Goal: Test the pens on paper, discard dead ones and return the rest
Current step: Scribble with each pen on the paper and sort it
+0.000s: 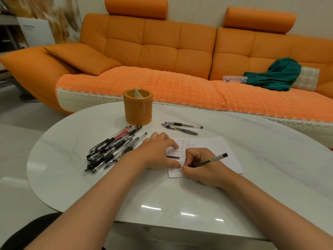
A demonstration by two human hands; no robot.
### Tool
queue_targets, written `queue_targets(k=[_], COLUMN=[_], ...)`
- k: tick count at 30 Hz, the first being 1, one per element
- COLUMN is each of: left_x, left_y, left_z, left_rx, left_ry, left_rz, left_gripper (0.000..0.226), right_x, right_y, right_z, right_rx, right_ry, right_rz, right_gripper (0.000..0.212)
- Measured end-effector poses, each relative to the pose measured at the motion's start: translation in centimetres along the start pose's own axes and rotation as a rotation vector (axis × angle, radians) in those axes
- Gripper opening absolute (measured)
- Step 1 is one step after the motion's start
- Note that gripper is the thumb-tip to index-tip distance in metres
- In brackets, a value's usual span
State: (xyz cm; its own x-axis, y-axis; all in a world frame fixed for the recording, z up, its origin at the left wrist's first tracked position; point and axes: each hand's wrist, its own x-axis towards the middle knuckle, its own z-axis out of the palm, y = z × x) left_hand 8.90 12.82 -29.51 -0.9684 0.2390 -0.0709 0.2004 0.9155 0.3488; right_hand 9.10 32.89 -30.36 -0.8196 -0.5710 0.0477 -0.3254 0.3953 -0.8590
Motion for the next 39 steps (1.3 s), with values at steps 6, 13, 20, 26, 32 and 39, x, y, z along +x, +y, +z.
queue_targets(k=[6, 13, 20, 26, 32, 39], left_x=[0.0, -0.2, -0.4, -0.6, -0.8, -0.7], left_y=[0.0, 0.0, -0.3, -0.5, -0.4, -0.1], left_z=[0.1, 0.0, -0.2, -0.7, -0.9, -1.0], left_rx=[-0.003, -0.007, -0.023, -0.054, 0.05, -0.065], left_ry=[-0.003, 0.0, -0.013, 0.036, 0.122, 0.227], left_rz=[-0.004, 0.0, 0.02, 0.015, -0.014, -0.061], left_gripper=[0.068, 0.068, 0.065, 0.052, 0.018, 0.011], right_x=[0.2, 0.1, 0.2, 0.8, 0.9, 0.7], right_y=[0.2, 0.1, 0.1, -0.9, -1.4, -0.7], right_z=[0.0, -0.6, -1.2, -3.1, -3.5, -2.8], right_rx=[-0.02, 0.231, 0.231, 0.529, 0.192, -0.693], right_ry=[-0.004, 0.18, 0.254, 0.253, 0.303, 0.255], right_rz=[-0.016, 0.044, -0.016, 0.067, 0.031, 0.026], right_gripper=[0.02, 0.019, 0.029, 0.047, 0.025, 0.018])
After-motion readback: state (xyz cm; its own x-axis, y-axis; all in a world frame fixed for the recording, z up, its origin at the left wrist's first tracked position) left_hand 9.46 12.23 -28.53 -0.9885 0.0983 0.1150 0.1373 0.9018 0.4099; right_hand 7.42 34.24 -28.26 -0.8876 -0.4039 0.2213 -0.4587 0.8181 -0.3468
